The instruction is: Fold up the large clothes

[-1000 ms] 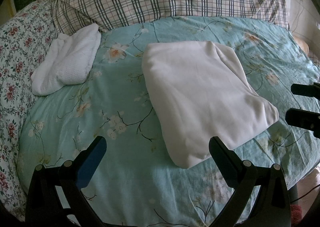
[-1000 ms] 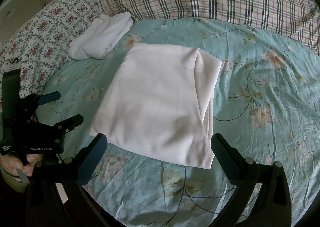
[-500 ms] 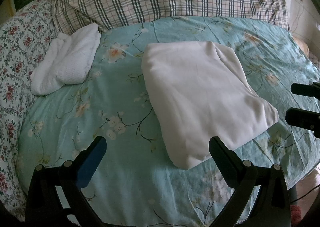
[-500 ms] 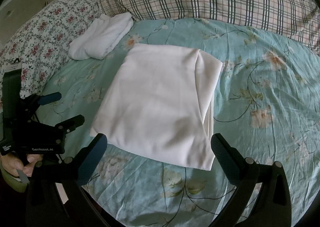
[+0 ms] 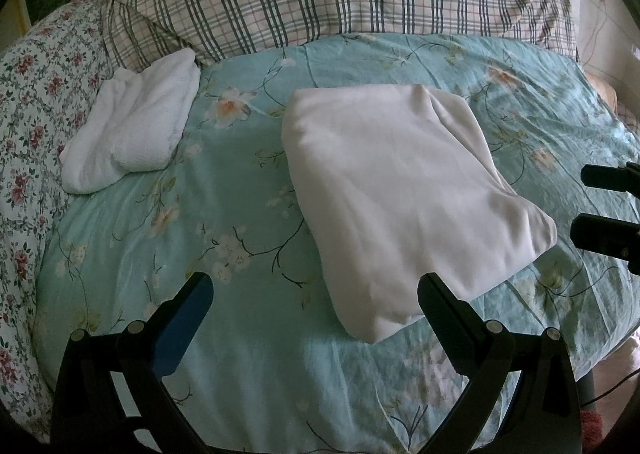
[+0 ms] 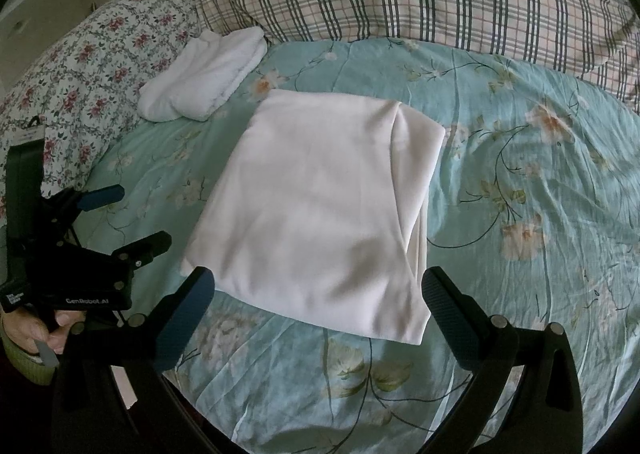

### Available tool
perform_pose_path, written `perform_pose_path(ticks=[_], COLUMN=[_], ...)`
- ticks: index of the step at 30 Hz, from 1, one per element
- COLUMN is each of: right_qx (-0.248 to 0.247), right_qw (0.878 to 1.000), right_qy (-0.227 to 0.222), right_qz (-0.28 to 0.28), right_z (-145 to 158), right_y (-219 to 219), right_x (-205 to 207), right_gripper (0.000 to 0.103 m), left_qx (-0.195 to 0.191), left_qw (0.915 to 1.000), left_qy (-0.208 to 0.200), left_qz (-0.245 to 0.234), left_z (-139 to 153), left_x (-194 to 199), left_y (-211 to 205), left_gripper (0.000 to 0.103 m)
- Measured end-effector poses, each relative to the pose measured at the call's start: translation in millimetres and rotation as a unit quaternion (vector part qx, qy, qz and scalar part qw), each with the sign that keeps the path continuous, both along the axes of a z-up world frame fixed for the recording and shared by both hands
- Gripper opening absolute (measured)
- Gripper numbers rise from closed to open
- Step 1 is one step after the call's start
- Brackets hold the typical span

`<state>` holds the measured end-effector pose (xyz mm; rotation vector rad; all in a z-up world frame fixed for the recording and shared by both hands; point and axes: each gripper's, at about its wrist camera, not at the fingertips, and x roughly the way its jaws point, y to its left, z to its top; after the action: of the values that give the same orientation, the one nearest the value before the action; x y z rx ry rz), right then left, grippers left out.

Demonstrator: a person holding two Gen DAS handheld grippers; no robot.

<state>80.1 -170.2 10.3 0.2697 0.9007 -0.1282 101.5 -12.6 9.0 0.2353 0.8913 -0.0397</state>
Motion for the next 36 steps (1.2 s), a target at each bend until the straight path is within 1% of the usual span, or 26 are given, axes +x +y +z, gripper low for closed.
perform_pose_path(ticks=[16, 36], right_qx=[0.000, 0.012], right_qw=[1.000, 1.000], right_qy=[0.000, 0.007], right_qz=[-0.001, -0.008], right_z=[1, -10], right_y=[-4, -29], right_x=[4, 20], right_gripper=[0.103, 0.103], left_qx=[-0.002, -0.014], left_qw=[1.0000, 0.9998], left_qy=[0.002, 0.012], left_qz=[-0.002, 0.002], left_z=[0, -3], left_x=[6, 35], left_y=[-2, 3], left_gripper=[0.102, 0.102])
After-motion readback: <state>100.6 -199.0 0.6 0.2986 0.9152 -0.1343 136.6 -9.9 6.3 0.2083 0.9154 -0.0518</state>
